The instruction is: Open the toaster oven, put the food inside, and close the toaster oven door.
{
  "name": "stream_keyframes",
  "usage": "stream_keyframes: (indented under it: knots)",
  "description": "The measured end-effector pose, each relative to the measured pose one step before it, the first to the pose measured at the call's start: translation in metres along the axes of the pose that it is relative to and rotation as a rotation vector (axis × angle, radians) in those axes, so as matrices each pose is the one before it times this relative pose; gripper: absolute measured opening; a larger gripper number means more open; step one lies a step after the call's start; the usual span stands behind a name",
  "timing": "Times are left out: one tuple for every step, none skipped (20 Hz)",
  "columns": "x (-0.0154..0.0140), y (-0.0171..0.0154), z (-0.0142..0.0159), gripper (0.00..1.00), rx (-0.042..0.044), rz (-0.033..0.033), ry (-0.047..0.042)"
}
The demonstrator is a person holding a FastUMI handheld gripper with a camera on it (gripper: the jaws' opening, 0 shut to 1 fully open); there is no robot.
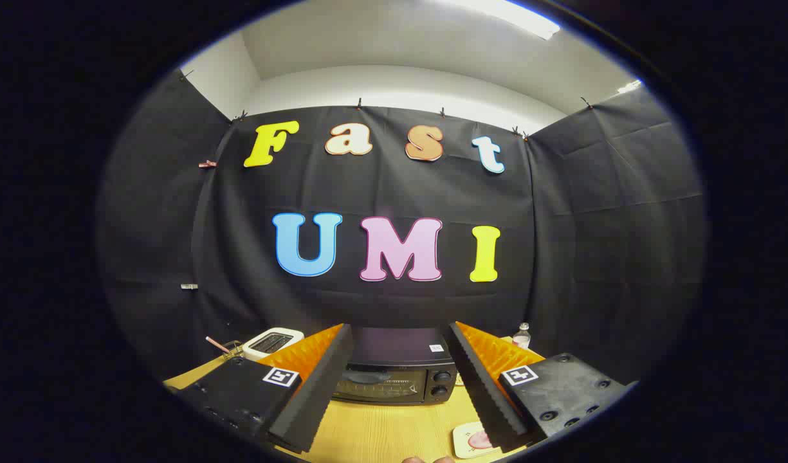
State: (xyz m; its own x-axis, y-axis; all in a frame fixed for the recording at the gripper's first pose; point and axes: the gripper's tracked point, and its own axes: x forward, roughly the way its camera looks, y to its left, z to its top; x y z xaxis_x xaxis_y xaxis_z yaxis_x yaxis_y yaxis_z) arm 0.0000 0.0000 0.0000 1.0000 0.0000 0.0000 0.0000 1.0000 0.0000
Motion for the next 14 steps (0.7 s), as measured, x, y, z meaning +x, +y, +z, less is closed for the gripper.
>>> stream_keyframes:
  knots:
    - [-0.00152,0.00228,-0.00086,0.98,-0.00181,-0.00041,0.00472]
    - [0.00007,0.00203,-0.00084,0.98,-0.00486,0.0003,0.00616]
    - [-0.0004,0.00164,-0.00031,0.98,-0.00884,-0.00296,0.00447]
    - [0.00024,0.00123,-0.00087,0.98,-0.00845,-0.0031,0.00351]
    - [0.00033,0.00252,-0.00005,0.98,-0.00492,-0.00319,0.00298]
    - [0.0007,0.00238,-0.00158,0.98,0.00042,-0.00355,0.00446]
    - [0.00049,0.00262,-0.00087,0.98,0.0045,-0.00336,0.00496]
    - [-0.00071,0.00236,-0.0018,0.98,0.00447,-0.00196,0.00628]
    - [0.00088,0.00308,-0.00208,0.98,0.00219,-0.00066,0.00777]
    - [-0.00022,0.00289,-0.00348,0.98,-0.00337,0.00135,0.01233]
    - [0.00057,0.00306,-0.00358,0.98,-0.00406,0.00414,0.01096]
    - [0.00072,0.00193,-0.00145,0.98,-0.00461,0.00034,0.00564]
    - [0.00039,0.001,-0.00112,0.98,-0.00137,-0.00085,0.00485]
    - [0.001,0.00035,-0.00201,0.98,0.00116,-0.00138,0.00485]
